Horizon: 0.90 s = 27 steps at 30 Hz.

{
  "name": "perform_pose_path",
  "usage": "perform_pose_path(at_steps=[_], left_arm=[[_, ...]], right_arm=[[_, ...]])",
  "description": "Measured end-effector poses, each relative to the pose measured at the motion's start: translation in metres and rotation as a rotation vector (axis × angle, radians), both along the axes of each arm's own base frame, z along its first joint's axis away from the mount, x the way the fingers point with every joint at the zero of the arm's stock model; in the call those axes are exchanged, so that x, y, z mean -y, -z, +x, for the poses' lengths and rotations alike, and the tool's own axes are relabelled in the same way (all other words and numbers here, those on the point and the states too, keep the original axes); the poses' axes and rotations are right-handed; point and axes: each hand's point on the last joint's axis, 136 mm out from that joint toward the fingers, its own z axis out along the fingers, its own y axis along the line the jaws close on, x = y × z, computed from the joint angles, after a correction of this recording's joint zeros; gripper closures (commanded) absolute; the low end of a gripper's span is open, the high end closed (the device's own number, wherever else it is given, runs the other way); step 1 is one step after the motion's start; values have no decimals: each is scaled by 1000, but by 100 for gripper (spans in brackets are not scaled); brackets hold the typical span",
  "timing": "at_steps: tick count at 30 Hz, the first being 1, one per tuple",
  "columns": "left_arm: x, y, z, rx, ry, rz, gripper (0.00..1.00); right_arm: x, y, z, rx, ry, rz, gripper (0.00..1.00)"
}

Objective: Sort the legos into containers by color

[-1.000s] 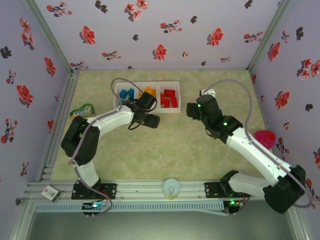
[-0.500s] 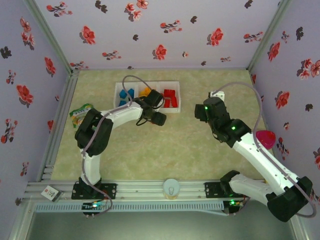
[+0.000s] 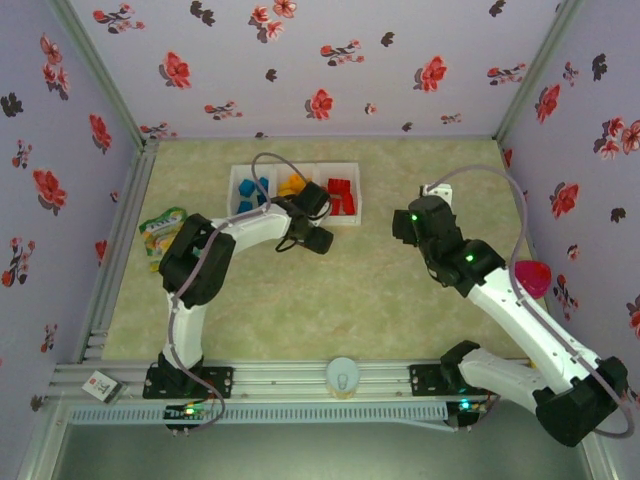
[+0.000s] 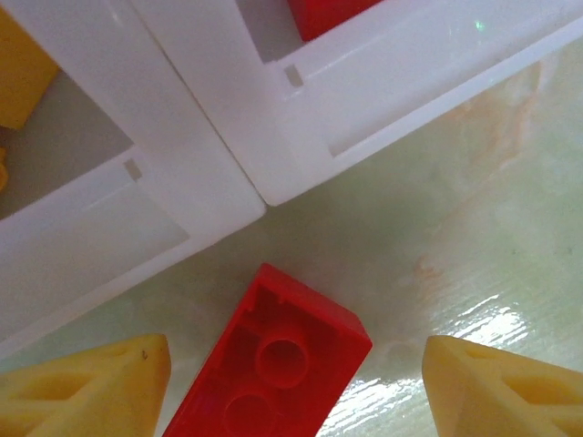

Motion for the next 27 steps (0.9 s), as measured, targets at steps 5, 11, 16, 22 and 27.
perform_pose_path(at_steps=[5, 11, 16, 22, 27], left_arm=[[3, -3, 2, 8, 2, -4, 34], [5, -2, 0, 5, 6, -1, 45], [6, 2, -1, -3, 7, 7, 50], [7, 5, -3, -10, 9, 13, 62], [8, 4, -4, -6, 11, 20, 72]], right_arm=[[1, -1, 0, 4, 4, -2, 27], [1, -1, 0, 4, 6, -3, 27], [2, -1, -1, 6, 6, -2, 27], [4, -1, -3, 6, 8, -4, 28], [4, -1, -4, 7, 9, -4, 28]])
